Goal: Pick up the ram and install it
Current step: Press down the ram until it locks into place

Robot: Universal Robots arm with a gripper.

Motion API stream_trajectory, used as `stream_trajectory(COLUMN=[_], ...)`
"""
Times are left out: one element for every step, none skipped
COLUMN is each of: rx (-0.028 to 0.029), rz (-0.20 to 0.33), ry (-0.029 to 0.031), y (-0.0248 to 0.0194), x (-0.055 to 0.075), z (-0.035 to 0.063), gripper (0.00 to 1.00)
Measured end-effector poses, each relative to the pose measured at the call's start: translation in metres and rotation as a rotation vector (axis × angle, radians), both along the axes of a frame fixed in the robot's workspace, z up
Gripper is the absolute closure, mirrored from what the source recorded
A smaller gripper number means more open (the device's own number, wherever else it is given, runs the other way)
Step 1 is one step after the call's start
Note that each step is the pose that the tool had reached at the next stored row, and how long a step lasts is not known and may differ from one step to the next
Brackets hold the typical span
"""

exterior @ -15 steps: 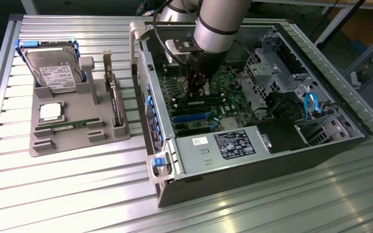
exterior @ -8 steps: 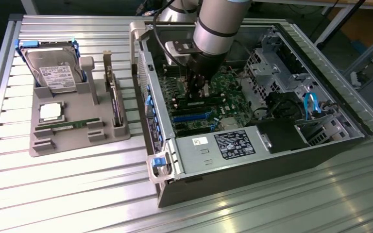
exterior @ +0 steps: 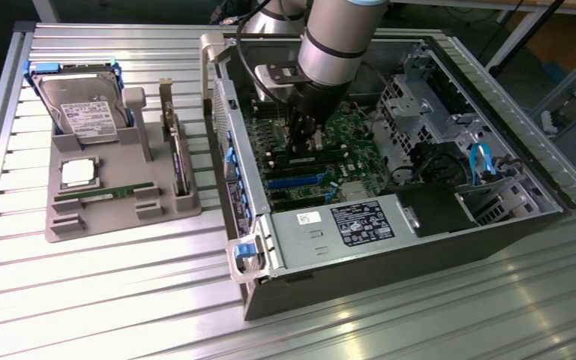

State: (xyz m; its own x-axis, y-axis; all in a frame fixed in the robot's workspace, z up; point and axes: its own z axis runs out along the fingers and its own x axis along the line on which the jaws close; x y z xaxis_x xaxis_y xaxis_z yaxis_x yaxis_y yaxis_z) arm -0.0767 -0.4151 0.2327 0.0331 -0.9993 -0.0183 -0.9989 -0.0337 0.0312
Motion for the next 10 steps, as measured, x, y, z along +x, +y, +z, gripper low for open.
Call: stream_trajectory(rx=[0.0003, 0.0004, 0.0003, 0.0004, 0.0006, 0.0008, 0.001, 0.0012, 0.0012, 0.0012], rz=[0.0, 0.0, 0.0, 0.0, 0.0, 0.0, 0.0, 0.0, 0.0, 0.0], ry=[-0.0002, -0.0002, -0.0002, -0.0003, -0.0003, -0.0001, -0.0002, -0.0003, -0.0003, -0.0003], y=[0.0, 0.0, 0.0, 0.0, 0.0, 0.0, 0.0001, 0.0, 0.0, 0.0], x=[0.0, 0.0, 0.0, 0.0, 0.0, 0.0, 0.0, 0.0, 0.0, 0.0], z=[-0.0002, -0.0002, -0.0002, -0.0003, -0.0008, -0.0013, -0.0017, -0.0018, -0.0018, -0.0018], gripper=[0.9, 0.9, 0.9, 0.9, 0.9, 0.9, 0.9, 0.9, 0.9, 0.9])
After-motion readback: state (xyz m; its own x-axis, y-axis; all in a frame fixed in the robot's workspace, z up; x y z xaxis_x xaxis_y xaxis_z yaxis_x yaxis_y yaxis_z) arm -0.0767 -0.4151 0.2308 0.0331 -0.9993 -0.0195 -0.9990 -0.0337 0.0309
